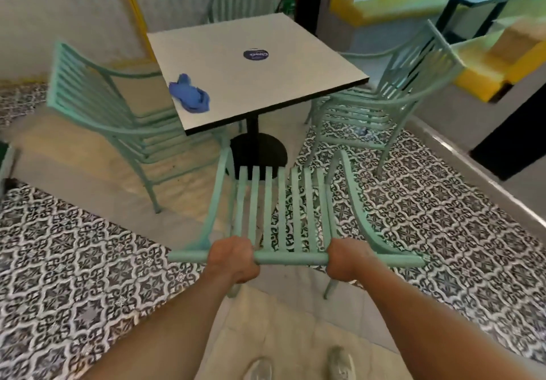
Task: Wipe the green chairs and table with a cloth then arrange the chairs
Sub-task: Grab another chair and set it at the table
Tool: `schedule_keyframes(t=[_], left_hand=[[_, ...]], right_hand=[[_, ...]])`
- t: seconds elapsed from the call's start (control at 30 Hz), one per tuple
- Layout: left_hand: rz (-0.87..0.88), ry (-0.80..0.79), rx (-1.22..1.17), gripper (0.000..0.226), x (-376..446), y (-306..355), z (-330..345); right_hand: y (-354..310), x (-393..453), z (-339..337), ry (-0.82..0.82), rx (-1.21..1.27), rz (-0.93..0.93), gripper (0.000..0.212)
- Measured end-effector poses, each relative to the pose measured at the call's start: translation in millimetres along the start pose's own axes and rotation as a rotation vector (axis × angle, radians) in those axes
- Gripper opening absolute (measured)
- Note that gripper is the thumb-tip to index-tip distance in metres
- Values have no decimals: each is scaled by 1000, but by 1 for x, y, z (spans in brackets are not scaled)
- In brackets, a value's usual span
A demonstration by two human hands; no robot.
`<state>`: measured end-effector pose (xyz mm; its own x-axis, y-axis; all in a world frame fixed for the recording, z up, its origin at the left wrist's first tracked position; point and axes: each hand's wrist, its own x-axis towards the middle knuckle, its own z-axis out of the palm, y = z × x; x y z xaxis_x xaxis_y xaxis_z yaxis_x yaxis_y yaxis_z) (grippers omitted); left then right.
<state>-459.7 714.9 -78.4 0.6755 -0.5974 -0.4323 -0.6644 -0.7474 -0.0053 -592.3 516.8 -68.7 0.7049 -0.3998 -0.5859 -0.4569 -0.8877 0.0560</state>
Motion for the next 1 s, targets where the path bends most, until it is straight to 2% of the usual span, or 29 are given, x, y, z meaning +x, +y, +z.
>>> schedule_keyframes(t=[0.23,0.47,0.63,0.77,0.87,1.0], left_hand=[[-106,-74,21,35,-14,40,-3],[-192,-102,-58,36,-44,138,15],[-257,-93,-104,40,-59,179,34],[-253,-78,-119,41,-61,184,39],[-191,-73,-151,46,-60,168,41],[-208,-49,-129,52,-63,148,56]], right_hand=[[45,2,7,-14,-32,-251,37],[127,-13,19,-59,-105,-313,40],[160,-24,26,-66,-158,-357,50],[165,-28,23,-53,-188,-385,49],[166,-25,21,-29,-194,-379,48],[167,-23,19,-7,-196,-381,49]])
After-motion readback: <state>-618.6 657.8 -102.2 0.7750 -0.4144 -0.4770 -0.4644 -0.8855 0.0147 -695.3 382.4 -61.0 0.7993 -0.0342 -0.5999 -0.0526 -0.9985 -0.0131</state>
